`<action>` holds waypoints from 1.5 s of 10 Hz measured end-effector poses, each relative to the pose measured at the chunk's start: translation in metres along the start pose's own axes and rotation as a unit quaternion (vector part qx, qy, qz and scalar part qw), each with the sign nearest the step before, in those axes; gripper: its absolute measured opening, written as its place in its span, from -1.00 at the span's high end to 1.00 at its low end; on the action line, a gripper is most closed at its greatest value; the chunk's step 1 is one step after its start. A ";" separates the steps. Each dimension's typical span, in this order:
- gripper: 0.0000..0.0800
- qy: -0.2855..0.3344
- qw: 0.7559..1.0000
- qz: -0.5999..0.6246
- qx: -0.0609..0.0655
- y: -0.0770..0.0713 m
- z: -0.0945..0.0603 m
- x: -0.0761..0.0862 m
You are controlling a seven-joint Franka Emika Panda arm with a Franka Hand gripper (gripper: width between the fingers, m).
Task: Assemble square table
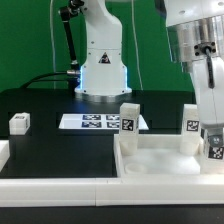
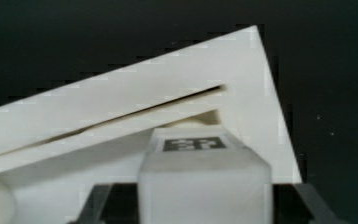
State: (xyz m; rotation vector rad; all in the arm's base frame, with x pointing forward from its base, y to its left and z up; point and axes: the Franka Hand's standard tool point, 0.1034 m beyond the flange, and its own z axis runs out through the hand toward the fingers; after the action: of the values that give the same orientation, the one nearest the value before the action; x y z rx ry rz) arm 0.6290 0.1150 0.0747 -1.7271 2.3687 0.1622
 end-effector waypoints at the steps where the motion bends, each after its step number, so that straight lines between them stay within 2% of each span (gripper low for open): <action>1: 0.27 0.003 1.000 0.024 0.002 0.000 -0.001 -0.001; 3: 0.27 0.009 1.000 0.013 0.002 0.000 0.000 0.000; 4: -0.21 0.009 1.000 -0.003 0.002 0.000 0.000 0.000; 5: -0.21 0.009 1.000 -0.003 0.001 0.001 0.000 0.000; 6: -0.53 0.009 1.000 -0.003 0.001 0.001 0.000 0.000; 7: -0.61 0.008 1.000 -0.008 0.002 0.001 0.000 -0.002; 9: -0.62 0.003 0.999 -0.031 0.007 0.002 -0.011 -0.007; 10: -0.62 -0.002 0.999 -0.048 0.014 0.001 -0.026 -0.008; 11: -0.62 -0.012 0.998 -0.063 0.028 -0.006 -0.051 -0.009; 12: -0.62 -0.014 0.997 -0.062 0.037 -0.011 -0.061 -0.009; 15: -0.62 -0.012 0.997 -0.064 0.033 -0.009 -0.055 -0.009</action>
Offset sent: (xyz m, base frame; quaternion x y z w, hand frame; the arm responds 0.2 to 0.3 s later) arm 0.0000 0.0000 0.0000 0.0000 0.0000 -0.0650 0.9979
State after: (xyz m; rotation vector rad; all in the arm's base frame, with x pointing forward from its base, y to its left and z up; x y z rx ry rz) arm 0.6344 0.1089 0.1307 -1.8275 2.2132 0.0834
